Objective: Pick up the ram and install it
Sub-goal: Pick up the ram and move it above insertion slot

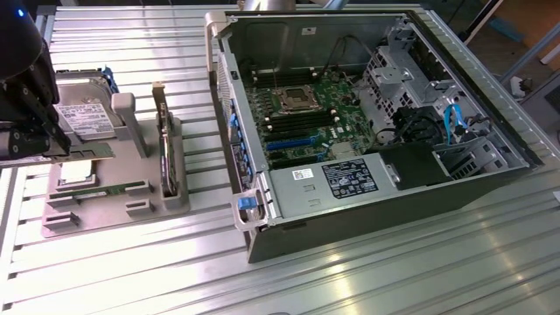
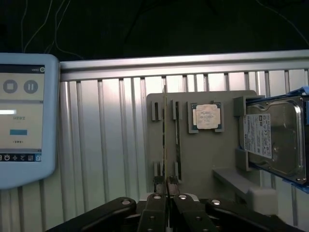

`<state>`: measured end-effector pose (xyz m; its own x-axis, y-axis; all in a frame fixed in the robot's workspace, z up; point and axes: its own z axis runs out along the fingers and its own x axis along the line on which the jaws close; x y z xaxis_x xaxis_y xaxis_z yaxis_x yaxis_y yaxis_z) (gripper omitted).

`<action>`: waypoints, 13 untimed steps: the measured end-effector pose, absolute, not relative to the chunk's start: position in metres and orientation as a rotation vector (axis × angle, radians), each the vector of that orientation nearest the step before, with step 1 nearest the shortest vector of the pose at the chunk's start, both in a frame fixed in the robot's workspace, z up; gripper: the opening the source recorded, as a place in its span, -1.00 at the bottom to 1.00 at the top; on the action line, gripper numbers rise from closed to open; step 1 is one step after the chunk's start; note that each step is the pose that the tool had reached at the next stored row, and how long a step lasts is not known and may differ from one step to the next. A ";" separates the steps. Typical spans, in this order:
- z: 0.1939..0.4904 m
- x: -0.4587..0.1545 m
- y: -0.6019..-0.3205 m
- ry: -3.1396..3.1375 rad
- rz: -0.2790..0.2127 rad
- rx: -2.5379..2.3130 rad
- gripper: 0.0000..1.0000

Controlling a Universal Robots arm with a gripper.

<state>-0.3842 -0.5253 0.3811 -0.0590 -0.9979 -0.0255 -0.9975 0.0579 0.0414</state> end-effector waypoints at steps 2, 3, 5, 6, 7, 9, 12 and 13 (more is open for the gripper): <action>0.385 -0.384 -0.525 -2.278 -0.075 2.148 -0.76; 0.386 -0.384 -0.525 -2.278 -0.075 2.148 -0.76; 0.388 -0.384 -0.525 -2.278 -0.075 2.148 -0.76; 0.389 -0.384 -0.525 -2.278 -0.075 2.148 -0.76; 0.391 -0.384 -0.525 -2.278 -0.075 2.148 -0.76; 0.394 -0.384 -0.525 -2.278 -0.075 2.148 -0.76; 0.401 -0.384 -0.525 -2.278 -0.075 2.148 -0.76; 0.404 -0.384 -0.525 -2.278 -0.075 2.148 -0.76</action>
